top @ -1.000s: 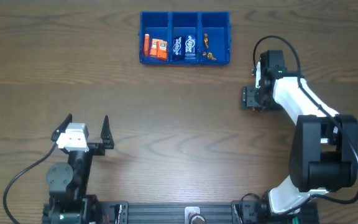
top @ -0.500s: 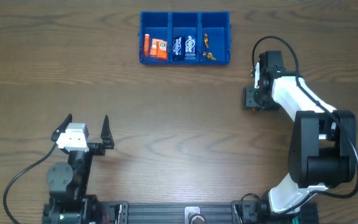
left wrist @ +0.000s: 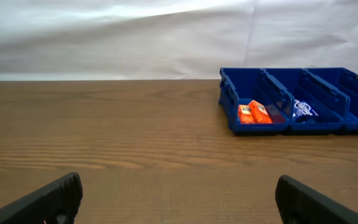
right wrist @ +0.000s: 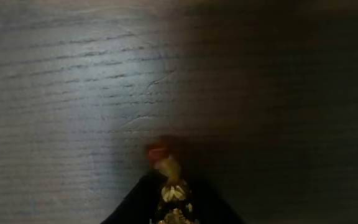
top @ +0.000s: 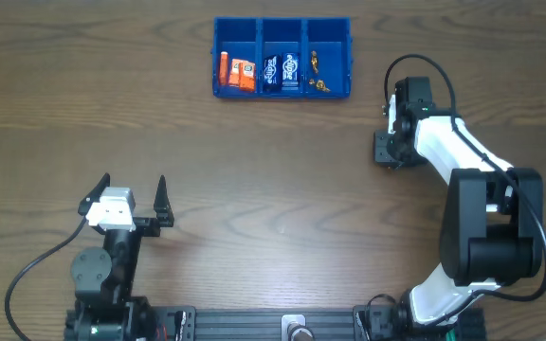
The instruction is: Sort Candies Into Trays
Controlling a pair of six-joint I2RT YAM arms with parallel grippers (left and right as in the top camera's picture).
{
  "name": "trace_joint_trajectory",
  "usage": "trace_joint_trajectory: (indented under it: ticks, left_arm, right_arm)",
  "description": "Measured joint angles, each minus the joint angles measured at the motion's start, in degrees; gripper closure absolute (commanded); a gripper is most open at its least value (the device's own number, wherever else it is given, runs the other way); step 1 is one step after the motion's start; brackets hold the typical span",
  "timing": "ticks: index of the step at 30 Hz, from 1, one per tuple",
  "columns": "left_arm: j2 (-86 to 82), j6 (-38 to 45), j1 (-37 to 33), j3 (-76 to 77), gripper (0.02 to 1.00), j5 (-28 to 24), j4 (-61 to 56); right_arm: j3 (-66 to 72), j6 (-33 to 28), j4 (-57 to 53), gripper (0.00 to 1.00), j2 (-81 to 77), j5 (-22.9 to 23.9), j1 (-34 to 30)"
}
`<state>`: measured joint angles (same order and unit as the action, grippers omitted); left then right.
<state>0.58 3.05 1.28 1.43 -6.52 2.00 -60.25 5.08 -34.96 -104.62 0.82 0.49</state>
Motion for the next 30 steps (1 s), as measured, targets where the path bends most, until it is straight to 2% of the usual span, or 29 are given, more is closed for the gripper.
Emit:
trace_joint_trajectory:
  ticks: [10, 13, 15, 17, 20, 24, 30]
  left_arm:
    - [0.0, 0.0, 0.0, 0.0, 0.020, 0.0, 0.0]
    - [0.0, 0.0, 0.0, 0.0, 0.020, 0.0, 0.0]
    - [0.0, 0.0, 0.0, 0.0, 0.020, 0.0, 0.0]
    - [0.0, 0.0, 0.0, 0.0, 0.020, 0.0, 0.0]
    - [0.0, 0.0, 0.0, 0.0, 0.023, 0.0, 0.0]
    - [0.0, 0.0, 0.0, 0.0, 0.023, 0.0, 0.0]
    - [0.0, 0.0, 0.0, 0.0, 0.020, 0.0, 0.0]
  right_arm:
    - [0.2, -0.2, -1.1, 0.965, 1.7, -1.1, 1.3]
    - [0.9, -0.2, -3.1, 0.965, 10.8, -1.2, 5.9]
    - [0.7, 0.3, -2.6, 0.965, 22.1, -1.0, 11.3]
    - [-0.8, 1.6, -2.0, 0.965, 31.4, 0.0, 16.3]
    - [-4.8, 4.0, -0.1, 0.965, 37.0, 2.6, 20.3]
    - [-13.3, 6.4, 1.2, 0.965, 32.3, 5.0, 20.8]
    - [-34.0, 6.5, -4.5, 0.965, 11.6, 6.9, 19.7]
